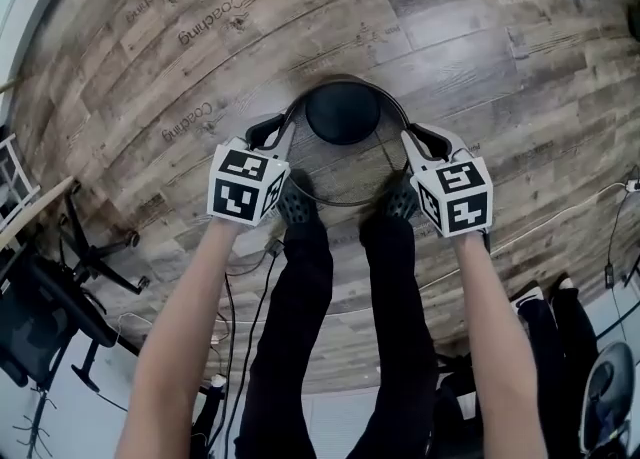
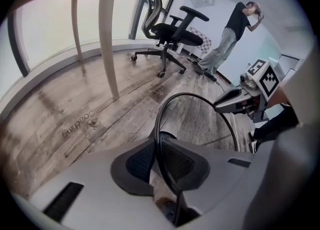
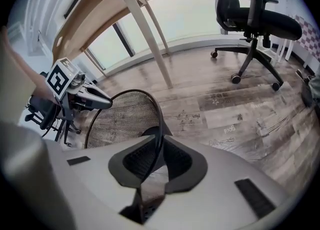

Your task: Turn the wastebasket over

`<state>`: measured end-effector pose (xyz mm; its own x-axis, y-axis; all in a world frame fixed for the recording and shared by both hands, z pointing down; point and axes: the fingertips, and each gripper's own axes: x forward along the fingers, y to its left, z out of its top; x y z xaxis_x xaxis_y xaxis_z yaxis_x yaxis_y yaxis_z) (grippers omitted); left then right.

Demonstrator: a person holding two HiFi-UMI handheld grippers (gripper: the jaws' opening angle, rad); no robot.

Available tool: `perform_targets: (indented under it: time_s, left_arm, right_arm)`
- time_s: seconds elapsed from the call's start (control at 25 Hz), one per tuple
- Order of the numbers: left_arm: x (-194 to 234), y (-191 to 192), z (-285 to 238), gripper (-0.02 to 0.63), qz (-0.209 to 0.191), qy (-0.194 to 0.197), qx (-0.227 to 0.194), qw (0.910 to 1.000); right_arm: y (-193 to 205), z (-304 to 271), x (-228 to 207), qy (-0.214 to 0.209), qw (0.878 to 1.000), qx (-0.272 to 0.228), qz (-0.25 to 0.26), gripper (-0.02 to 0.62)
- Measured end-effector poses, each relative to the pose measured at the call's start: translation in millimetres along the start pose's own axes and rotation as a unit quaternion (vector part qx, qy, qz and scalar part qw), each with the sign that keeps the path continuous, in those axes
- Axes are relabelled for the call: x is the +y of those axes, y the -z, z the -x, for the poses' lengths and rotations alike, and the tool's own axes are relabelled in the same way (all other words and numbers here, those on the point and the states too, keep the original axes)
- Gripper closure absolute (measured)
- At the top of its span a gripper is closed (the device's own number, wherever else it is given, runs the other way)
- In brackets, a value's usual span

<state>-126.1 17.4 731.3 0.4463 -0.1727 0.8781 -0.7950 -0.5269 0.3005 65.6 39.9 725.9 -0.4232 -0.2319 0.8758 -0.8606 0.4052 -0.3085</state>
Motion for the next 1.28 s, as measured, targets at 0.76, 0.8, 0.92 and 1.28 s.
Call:
perform_targets:
  time_s: [0.76,0.8,0.92,1.28]
  left_arm:
    - [24,-93,27,0.557,-0.131,-0.064,-0.095,0.9848]
    - [26,-94,25,0.557,-0.134,-0.065,-0.096,0.9842]
    - [26,-89,17,0.557,-0.14,-0.065,-0.091,0.9838]
    - [7,-61,22,0.557,-0.12,-0.051,-0.102,0.9862]
  right_arm:
    - [-81,19,-15,0.066,0.991,-0.072,0.091,0.534]
    - [-82,17,-16,0.071,0.99,-0.073,0.095,0.534]
    - [-77,12,-18,0.079,0.989,-0.073,0.097,0.535]
    - [-50,18,-9,0.086,0.989,-0.074,0.097,0.536]
